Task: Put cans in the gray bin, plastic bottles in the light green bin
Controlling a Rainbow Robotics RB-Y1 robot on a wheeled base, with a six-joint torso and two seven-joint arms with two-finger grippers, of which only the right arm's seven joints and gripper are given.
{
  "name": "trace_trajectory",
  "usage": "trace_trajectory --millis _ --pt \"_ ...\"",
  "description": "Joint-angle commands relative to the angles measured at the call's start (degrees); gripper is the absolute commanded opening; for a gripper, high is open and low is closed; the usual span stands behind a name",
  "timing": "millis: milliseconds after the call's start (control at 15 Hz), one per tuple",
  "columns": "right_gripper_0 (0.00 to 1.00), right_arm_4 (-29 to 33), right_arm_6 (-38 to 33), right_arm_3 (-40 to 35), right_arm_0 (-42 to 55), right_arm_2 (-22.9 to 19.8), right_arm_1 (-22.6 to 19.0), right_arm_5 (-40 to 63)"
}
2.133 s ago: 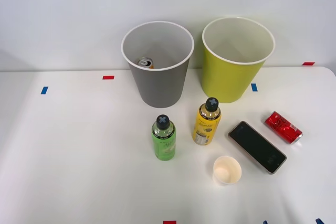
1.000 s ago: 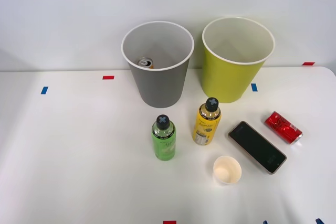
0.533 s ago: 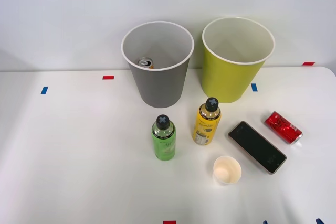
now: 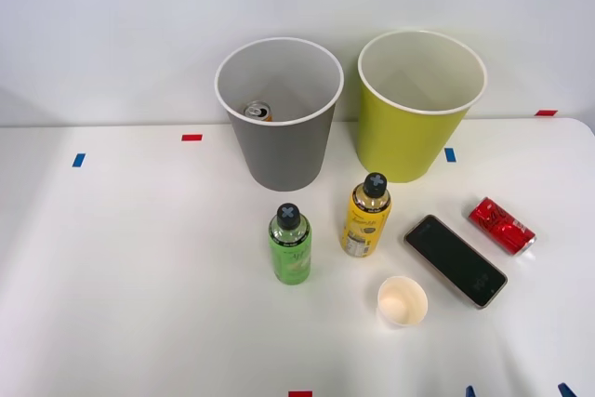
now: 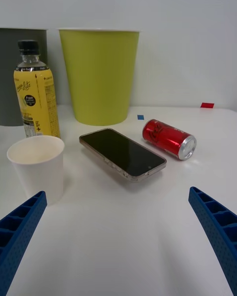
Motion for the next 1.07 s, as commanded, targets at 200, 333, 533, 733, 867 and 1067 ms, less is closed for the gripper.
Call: trace_trajectory --millis 200,333,533,733,867,1067 --pt "1.0 -1.46 -0.01 -13.07 -0.4 -6.15 -4.26 19.17" --pt "1.0 -2.08 0.08 -18.87 -1.37 -9.49 -6.02 30.24" --pt "1.0 -2.61 -0.63 -28.19 -2.6 -16.78 -9.18 49.75" --pt "0.96 -3.92 -2.56 -33.72 -4.62 -22.76 -11.91 62.85" --pt "0.96 -4.36 -3.44 -35.66 -8.22 -25.22 -14.37 71.37" --pt "0.96 -4.54 -8.45 -37.24 -16.13 -26.89 -20.7 84.21"
